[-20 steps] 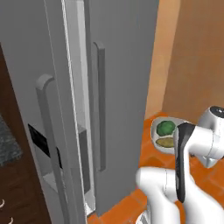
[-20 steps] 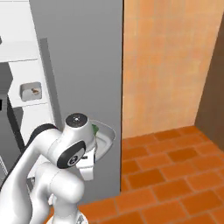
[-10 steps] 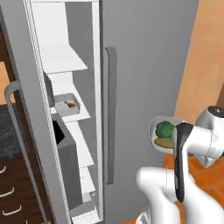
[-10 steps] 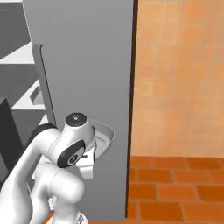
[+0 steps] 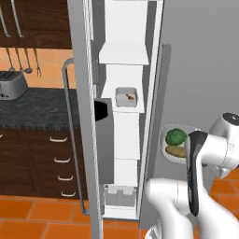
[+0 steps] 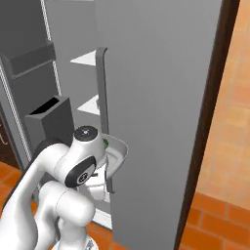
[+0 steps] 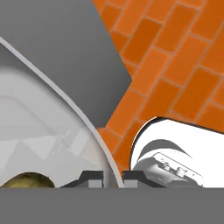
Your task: Take the meat container that has the chicken drumstick and place it on the second highest rack of the freezer. Then take the vegetable container that has the potato and broccoli and place it on the highest rack of the freezer.
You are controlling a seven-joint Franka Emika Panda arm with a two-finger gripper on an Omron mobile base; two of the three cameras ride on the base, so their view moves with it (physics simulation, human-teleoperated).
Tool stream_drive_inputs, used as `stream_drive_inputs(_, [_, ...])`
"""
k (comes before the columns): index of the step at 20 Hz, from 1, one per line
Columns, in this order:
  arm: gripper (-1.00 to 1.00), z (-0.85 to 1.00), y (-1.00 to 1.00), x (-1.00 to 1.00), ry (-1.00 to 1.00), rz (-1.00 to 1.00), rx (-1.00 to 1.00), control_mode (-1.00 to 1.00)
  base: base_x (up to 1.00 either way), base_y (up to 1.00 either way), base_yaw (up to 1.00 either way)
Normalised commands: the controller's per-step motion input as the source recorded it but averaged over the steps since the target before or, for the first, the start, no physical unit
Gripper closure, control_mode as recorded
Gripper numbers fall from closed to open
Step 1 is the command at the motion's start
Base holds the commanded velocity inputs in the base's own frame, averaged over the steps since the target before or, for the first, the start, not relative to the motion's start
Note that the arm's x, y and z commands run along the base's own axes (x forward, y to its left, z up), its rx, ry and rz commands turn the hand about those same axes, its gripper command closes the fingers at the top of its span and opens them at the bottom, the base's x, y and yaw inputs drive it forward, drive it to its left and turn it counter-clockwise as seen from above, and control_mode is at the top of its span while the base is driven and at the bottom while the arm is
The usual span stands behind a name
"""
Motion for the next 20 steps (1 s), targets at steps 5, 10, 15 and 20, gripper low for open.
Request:
stream_drive_inputs(5, [1.0,0.0,0.0,0.0,0.0,0.0,0.0,1.0,-0.04,0.43,0.29])
stream_drive_inputs(10, [1.0,0.0,0.0,0.0,0.0,0.0,0.0,1.0,0.06,0.48,0.15])
stream_drive_inputs(15, [1.0,0.0,0.0,0.0,0.0,0.0,0.0,1.0,0.47,0.16,0.0])
stream_drive_inputs(20, [1.0,0.0,0.0,0.0,0.0,0.0,0.0,1.0,0.6,0.42,-0.04])
